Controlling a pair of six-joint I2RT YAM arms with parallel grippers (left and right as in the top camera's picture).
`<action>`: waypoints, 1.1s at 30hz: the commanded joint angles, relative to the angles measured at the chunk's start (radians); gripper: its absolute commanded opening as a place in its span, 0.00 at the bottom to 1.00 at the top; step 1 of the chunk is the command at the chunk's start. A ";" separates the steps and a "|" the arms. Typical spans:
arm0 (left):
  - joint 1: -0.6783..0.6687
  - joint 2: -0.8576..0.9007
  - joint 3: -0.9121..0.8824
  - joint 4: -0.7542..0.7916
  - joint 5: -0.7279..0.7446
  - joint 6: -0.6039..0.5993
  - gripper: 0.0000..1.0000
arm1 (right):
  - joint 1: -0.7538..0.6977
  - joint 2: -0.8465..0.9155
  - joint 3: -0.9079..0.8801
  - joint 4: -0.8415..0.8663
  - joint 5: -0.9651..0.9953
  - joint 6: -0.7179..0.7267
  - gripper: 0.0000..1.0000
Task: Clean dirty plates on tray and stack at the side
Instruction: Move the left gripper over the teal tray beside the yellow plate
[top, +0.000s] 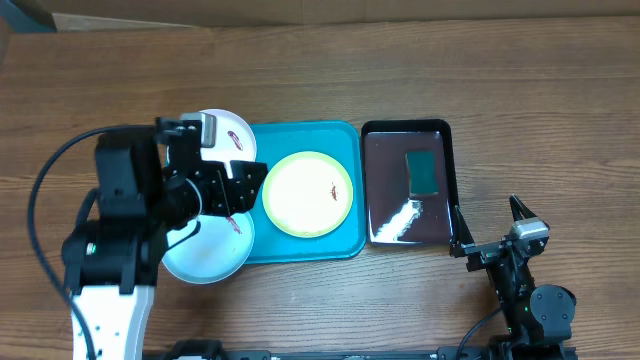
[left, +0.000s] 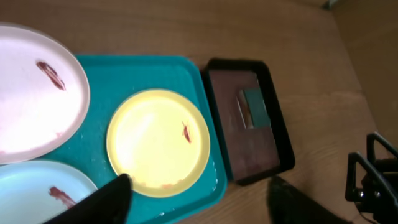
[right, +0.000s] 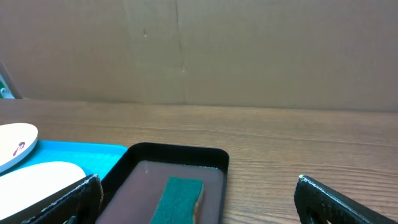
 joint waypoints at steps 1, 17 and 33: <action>0.004 0.070 0.021 -0.053 0.037 -0.001 0.54 | 0.005 -0.008 -0.011 0.004 0.010 0.003 1.00; 0.004 0.245 0.020 -0.172 -0.159 0.003 0.57 | 0.005 -0.008 -0.011 0.003 0.010 0.003 1.00; -0.045 0.250 0.017 -0.150 -0.302 -0.145 0.52 | 0.005 -0.008 -0.011 0.003 0.010 0.003 1.00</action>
